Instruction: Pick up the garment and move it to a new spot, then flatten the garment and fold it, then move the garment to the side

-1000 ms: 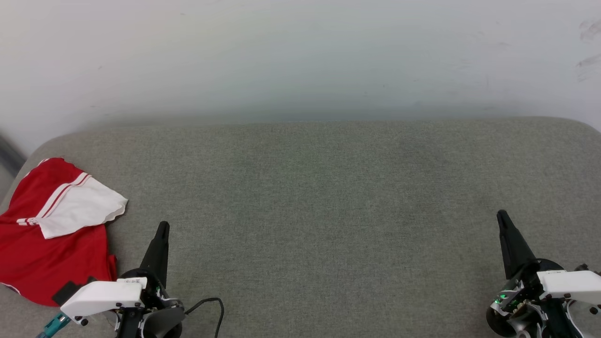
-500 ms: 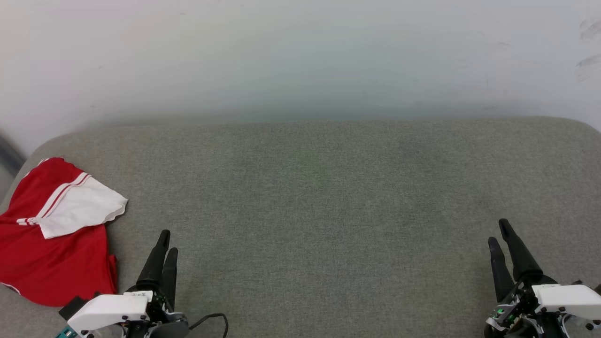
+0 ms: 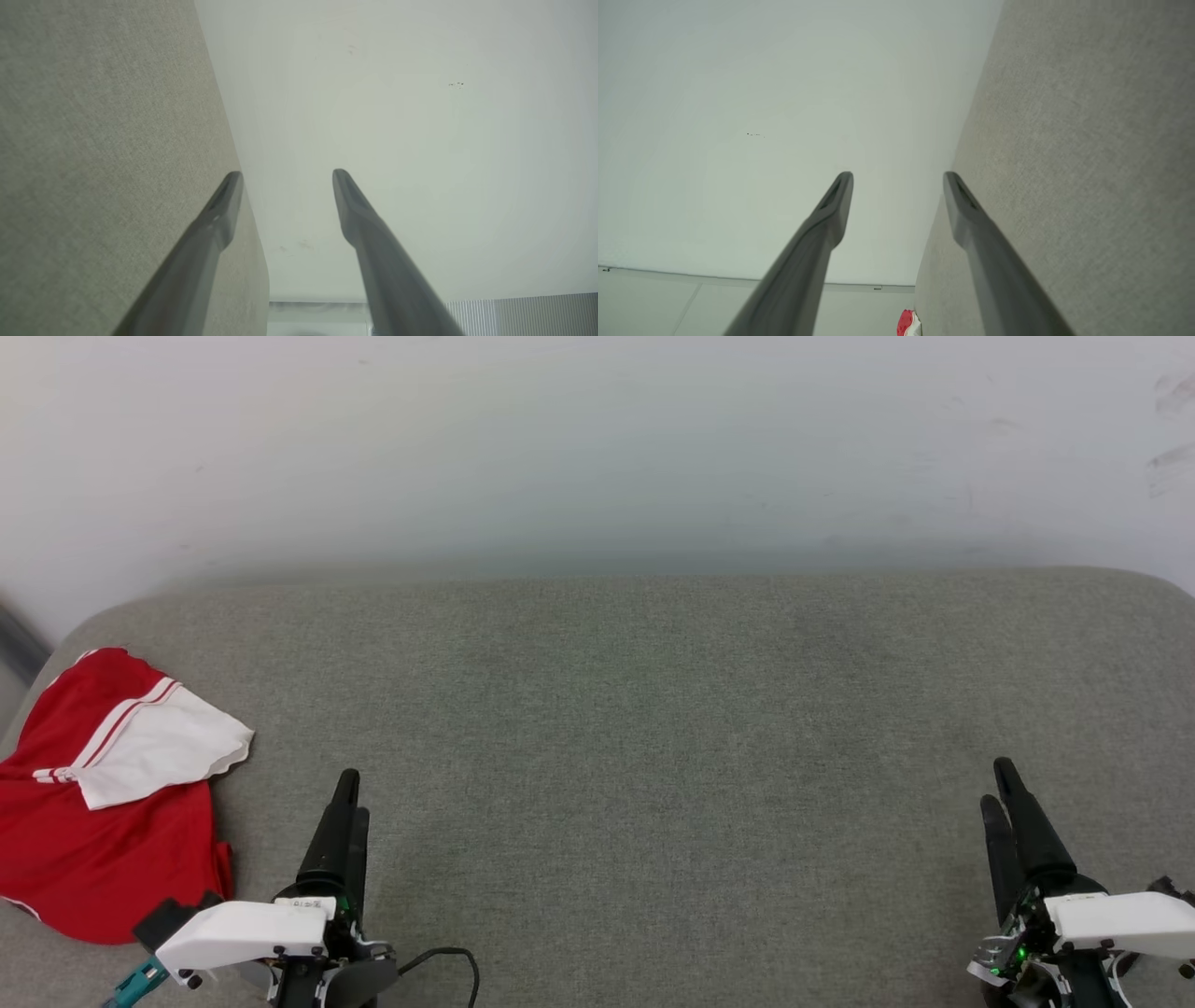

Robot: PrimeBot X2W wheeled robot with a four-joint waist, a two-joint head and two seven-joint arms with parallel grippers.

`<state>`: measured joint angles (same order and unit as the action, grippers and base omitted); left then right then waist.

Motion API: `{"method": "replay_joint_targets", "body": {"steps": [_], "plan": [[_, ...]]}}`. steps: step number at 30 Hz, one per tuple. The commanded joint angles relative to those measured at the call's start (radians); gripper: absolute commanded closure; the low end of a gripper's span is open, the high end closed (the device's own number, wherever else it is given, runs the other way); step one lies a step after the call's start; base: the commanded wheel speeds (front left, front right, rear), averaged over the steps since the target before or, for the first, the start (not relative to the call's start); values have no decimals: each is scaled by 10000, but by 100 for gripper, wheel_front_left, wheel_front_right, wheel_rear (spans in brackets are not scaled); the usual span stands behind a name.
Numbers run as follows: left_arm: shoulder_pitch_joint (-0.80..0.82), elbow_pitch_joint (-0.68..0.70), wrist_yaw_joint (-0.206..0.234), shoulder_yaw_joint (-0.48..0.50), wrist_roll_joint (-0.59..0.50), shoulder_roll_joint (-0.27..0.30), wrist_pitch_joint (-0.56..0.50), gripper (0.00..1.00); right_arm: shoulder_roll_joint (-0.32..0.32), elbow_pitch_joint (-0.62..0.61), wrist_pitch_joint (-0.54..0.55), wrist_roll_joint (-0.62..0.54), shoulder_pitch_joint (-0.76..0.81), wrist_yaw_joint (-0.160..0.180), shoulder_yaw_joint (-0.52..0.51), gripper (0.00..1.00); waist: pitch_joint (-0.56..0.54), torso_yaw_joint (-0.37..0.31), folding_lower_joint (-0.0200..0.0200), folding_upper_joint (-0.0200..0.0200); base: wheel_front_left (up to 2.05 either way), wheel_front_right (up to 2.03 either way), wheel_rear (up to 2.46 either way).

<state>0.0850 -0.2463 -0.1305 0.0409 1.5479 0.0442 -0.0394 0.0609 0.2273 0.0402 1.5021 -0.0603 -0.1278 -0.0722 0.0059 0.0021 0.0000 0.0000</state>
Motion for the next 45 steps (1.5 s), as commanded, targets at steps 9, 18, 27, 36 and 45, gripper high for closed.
{"method": "replay_joint_targets", "body": {"steps": [9,18,27,36,45], "plan": [[396,270,-2,-235,-1763,38,440,0,110,-413,-447,-2186,-104,-18,114,0,-3,44,0,0,0,0,0],[427,461,107,-494,-4059,42,791,0,103,-568,-798,-4671,-52,-21,171,0,-6,81,0,0,0,0,0],[441,563,305,-912,-6518,47,1104,0,24,-744,-1089,-6766,-44,-23,120,0,11,116,0,0,0,0,0],[446,581,470,-1147,-8191,51,1397,0,-12,-1017,-1215,-8393,27,-24,235,0,17,172,0,0,0,0,0],[458,460,619,-1421,-9714,84,1722,0,-33,-1339,-1231,-10021,150,-27,334,0,4,221,0,0,0,0,0]]}}
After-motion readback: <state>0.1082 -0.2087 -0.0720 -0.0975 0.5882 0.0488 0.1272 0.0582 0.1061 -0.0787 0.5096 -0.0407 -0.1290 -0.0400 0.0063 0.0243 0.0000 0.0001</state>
